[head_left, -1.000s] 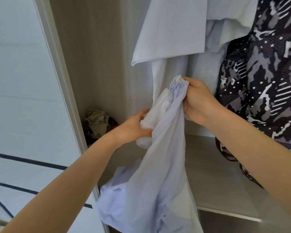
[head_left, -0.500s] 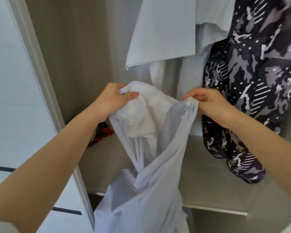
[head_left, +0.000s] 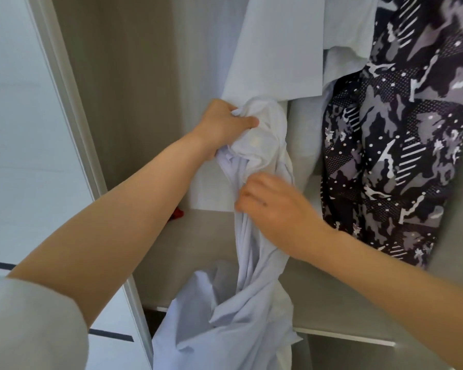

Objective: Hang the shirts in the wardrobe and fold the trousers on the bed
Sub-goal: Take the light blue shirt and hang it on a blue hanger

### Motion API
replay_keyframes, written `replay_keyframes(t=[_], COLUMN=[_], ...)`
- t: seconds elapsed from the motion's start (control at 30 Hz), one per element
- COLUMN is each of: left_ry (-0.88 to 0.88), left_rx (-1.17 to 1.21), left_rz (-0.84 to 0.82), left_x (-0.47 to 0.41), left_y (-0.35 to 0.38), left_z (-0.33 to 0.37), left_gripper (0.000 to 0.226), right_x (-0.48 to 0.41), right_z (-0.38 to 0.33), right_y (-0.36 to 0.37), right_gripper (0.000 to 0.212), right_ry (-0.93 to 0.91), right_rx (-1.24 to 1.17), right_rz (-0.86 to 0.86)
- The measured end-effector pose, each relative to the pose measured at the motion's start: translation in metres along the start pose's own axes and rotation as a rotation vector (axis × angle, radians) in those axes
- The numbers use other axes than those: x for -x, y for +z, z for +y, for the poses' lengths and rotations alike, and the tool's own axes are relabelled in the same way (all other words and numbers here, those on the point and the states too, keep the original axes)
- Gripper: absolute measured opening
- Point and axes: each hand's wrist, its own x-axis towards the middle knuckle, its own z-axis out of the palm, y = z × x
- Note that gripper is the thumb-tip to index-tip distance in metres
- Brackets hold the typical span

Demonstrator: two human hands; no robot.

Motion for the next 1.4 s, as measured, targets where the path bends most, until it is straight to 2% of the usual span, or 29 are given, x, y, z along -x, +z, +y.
replay_keyframes(t=[0.13,0.23,0.33,0.37,0.43,0.5,0.57,0.67,0.73,0.83,0.9,0.97,1.03,1.1,1.27,1.33,1.4], left_ry=[-0.035,-0.059,-0.075,-0.084,-0.107,-0.139,-0.173,-0.281,-0.361,-0.426,-0.429,-0.404,-0.344,-0.308,-0.300,-0.229,-0.141], left_rx=[0.010,0.010,0.028,0.035,0.051,0.061,0.082,0.200,0.312,0.428,0.457,0.438,0.332,0.263,0.357,0.238,-0.001], left_rz=[-0.041,-0.063,-0.089,-0.091,-0.091,-0.081,-0.066,-0.049,-0.055,-0.118,-0.232,-0.372,-0.502,-0.623,-0.804,-0.822,-0.864], left_x=[0.000,0.001,0.002,0.002,0.002,0.001,-0.001,-0.004,-0.005,0.000,0.007,0.016,0.026,0.036,0.056,0.066,0.069], left_y=[0.011,0.019,0.026,0.027,0.028,0.027,0.023,0.018,0.017,0.020,0.022,0.022,0.021,0.018,0.013,0.008,0.001], left_z=[-0.004,-0.008,-0.014,-0.017,-0.022,-0.029,-0.036,-0.049,-0.058,-0.069,-0.075,-0.081,-0.087,-0.093,-0.116,-0.116,-0.121], left_gripper=[0.028,0.028,0.024,0.024,0.024,0.022,0.023,0.034,0.045,0.044,0.040,0.037,0.042,0.045,0.076,0.070,0.044], right_x=[0.011,0.012,0.003,0.000,0.004,0.010,0.019,0.026,0.025,0.011,0.003,-0.002,-0.008,-0.014,-0.030,-0.036,-0.040], right_z=[-0.009,-0.021,-0.030,-0.035,-0.040,-0.044,-0.043,-0.037,-0.034,-0.021,-0.008,0.004,0.016,0.029,0.061,0.070,0.078], right_y=[0.042,0.070,0.077,0.074,0.074,0.072,0.073,0.069,0.063,0.043,0.027,0.013,0.002,-0.007,-0.021,-0.027,-0.034], right_gripper=[0.025,0.023,0.013,0.019,0.037,0.035,0.018,0.024,0.023,0.009,0.018,0.015,0.011,0.009,0.008,0.008,0.010], right_ry=[-0.271,-0.379,-0.287,-0.240,-0.177,-0.141,-0.196,-0.323,-0.306,-0.092,0.187,0.385,0.490,0.563,0.702,0.740,0.759], right_rx=[0.165,0.209,0.296,0.373,0.531,0.533,0.389,0.179,0.017,-0.268,-0.471,-0.602,-0.638,-0.653,-0.635,-0.619,-0.601], right_rz=[-0.341,-0.644,-0.928,-1.084,-1.203,-1.236,-1.106,-0.829,-0.640,-0.396,-0.323,-0.182,-0.008,0.094,0.279,0.329,0.374])
